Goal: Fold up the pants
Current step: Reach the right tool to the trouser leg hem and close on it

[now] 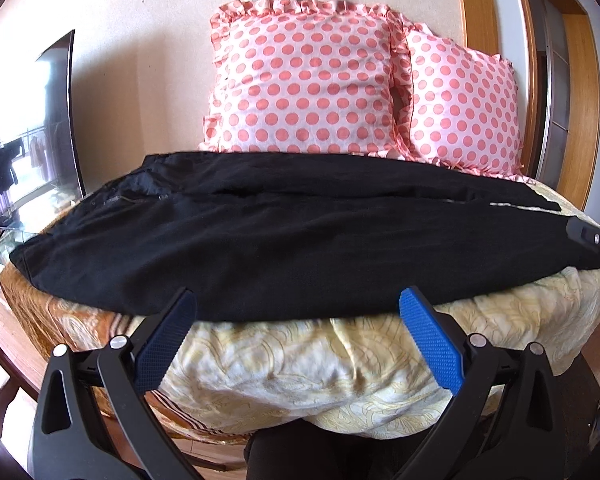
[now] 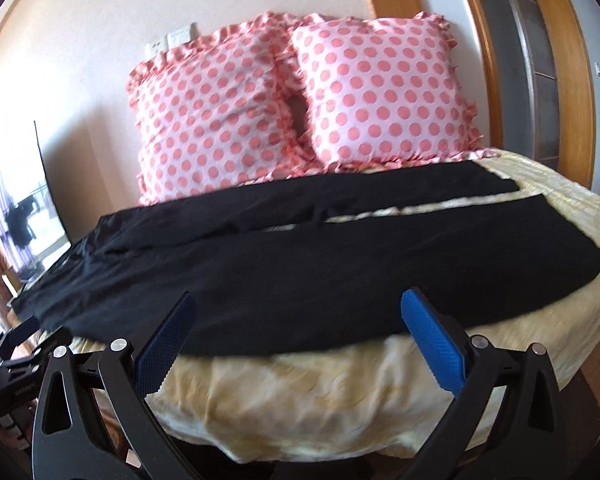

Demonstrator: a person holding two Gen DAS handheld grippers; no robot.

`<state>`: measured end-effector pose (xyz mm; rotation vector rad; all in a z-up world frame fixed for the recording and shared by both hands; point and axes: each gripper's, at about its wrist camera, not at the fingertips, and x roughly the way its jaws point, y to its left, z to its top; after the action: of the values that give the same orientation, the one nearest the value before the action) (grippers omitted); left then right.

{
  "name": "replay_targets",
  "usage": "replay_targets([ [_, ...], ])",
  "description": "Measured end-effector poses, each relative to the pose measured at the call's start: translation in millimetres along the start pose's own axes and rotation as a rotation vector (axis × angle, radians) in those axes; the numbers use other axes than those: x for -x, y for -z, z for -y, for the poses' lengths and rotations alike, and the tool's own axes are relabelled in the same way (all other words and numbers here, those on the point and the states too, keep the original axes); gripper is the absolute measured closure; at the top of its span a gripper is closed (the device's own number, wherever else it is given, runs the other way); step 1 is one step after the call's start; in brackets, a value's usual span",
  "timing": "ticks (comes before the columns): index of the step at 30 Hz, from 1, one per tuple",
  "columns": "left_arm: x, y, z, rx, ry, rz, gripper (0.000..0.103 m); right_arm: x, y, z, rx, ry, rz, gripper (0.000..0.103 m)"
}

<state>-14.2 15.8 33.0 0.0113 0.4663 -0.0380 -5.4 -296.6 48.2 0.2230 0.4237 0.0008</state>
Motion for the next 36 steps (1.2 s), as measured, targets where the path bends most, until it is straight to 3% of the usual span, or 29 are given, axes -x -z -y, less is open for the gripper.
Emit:
replay_targets([
  [4, -0.4, -24.4, -15.0, 0.032, 0.035, 0.044, 0.002, -23.1, -71.5, 42.1, -0.078, 0.09, -0.01, 0.001],
  [7, -13.2, -37.5, -27.5, 0.083, 0.023, 0.028, 0.002, -62.0, -121.8, 68.4, -0.113, 0.203, -0.047, 0.001],
  [11, -26.3, -40.9, -41.5, 0.151, 0.003, 0.02, 0.002, -115.5, -163.0, 113.6, -0.218, 0.286, -0.086, 0.002],
  [12, -28.1, -40.4, -43.7, 0.159, 0.004, 0.023, 0.002, -131.3, -171.1, 125.4, -0.249, 0.326, -0.096, 0.007],
  [15, -36.1, -41.9, -44.8, 0.144, -0.017, 0.031, 0.002, -177.6, -182.7, 156.6, -0.29, 0.415, -0.171, 0.024],
  [19, -46.7, -44.4, -41.6, 0.094, -0.034, 0.055, 0.002, -239.4, -181.7, 195.2, -0.418, 0.455, -0.275, 0.046],
  [23, -58.6, -46.1, -36.1, 0.039, -0.049, 0.059, 0.002, -288.3, -186.8, 215.8, -0.467, 0.526, -0.298, 0.05],
  [27, -72.3, -46.2, -38.4, 0.055, -0.024, 0.026, 0.002, -326.4, -192.7, 225.8, -0.45, 0.616, -0.336, 0.053],
  [35, -88.1, -45.0, -39.5, 0.079, -0.018, -0.018, 0.002, -363.0, -183.5, 228.3, -0.408, 0.72, -0.376, 0.057],
  [36, -88.6, -44.6, -39.0, 0.076, -0.019, -0.021, 0.002, -363.0, -182.6, 226.4, -0.384, 0.735, -0.374, 0.063],
])
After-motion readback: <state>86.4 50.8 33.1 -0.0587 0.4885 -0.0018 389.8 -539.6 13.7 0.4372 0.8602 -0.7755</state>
